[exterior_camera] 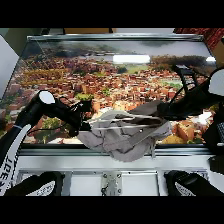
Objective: Fold the clothes and pants, and hang the long-sleeved shirts on hangers.
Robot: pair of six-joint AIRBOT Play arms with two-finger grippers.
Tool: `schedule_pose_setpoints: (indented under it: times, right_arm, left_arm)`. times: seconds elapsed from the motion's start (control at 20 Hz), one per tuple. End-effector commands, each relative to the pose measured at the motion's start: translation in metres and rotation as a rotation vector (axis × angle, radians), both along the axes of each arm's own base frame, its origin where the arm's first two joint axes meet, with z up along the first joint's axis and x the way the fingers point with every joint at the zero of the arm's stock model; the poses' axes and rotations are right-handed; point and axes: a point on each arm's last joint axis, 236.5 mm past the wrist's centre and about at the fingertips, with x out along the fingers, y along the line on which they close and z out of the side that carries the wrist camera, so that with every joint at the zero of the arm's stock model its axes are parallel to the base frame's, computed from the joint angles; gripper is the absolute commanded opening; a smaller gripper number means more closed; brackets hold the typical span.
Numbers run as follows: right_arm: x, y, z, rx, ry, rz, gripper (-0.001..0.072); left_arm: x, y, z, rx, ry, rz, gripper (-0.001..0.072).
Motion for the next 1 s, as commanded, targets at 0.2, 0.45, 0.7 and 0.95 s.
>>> schedule_pose_setpoints:
  times: [0.2, 0.45, 0.7, 0.95]
  right_arm:
    - [0.014, 0.029, 0.008, 0.065, -0.026, 0.053, 0.0013]
    - [0.030, 0.074, 0.016, 0.150, -0.142, 0.090, 0.0013]
    - [0.031, 0.148, 0.013, 0.288, -0.173, 0.173, 0.0013]
    - [0.031, 0.183, -0.002, 0.322, -0.151, 0.187, 0.0013]
  left_arm:
    - [0.018, -0.033, 0.001, -0.060, 0.014, -0.049, 0.0011]
    - [0.016, -0.035, -0.014, -0.052, 0.062, -0.059, 0.0012]
    - [0.018, -0.036, -0.014, -0.063, 0.044, -0.071, 0.0012]
    - [0.017, -0.035, -0.014, -0.062, 0.047, -0.070, 0.0012]
